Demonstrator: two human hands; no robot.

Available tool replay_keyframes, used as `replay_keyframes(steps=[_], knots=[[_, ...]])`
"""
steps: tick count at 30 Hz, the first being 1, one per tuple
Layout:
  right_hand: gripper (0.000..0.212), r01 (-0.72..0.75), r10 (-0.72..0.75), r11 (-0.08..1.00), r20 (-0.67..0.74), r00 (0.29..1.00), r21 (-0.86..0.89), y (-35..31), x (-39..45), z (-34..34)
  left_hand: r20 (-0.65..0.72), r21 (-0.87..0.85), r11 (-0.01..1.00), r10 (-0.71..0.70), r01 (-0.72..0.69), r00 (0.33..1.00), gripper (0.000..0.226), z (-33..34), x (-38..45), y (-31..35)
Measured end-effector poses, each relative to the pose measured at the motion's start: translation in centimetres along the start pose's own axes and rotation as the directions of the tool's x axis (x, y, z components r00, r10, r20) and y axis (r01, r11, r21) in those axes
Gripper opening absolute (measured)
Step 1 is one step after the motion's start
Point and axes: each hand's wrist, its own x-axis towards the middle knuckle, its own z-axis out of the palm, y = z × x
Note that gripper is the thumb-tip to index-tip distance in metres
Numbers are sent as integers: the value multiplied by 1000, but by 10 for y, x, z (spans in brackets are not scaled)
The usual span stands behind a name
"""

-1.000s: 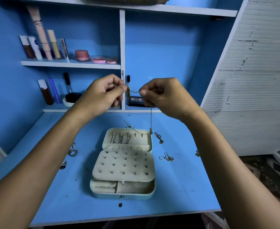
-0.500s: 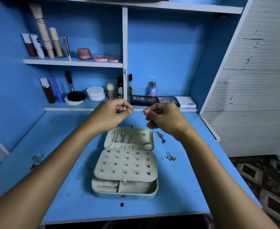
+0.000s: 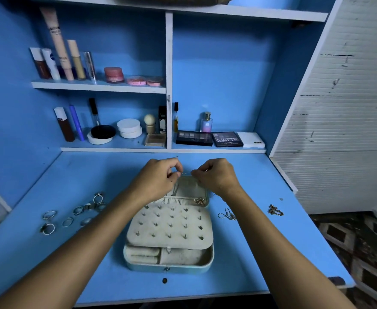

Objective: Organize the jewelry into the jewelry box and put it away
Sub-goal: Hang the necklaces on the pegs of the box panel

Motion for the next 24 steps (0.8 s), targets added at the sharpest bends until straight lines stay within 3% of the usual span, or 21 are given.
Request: replay_keyframes(steps=[7,14,24], knots=[[17,-76,67,976,-49,997,-205,-2,6,14,114,193,981,-1,-21,993,24,9,7,0],[8,-90,70,958,-82,994,-271,-1,6,23,230,404,912,-20,-77,973,32,11,12,4],[14,-141,129,953,-62,990,-268,0,11,21,278,411,911,-101,-23,955,32,9,21,6]])
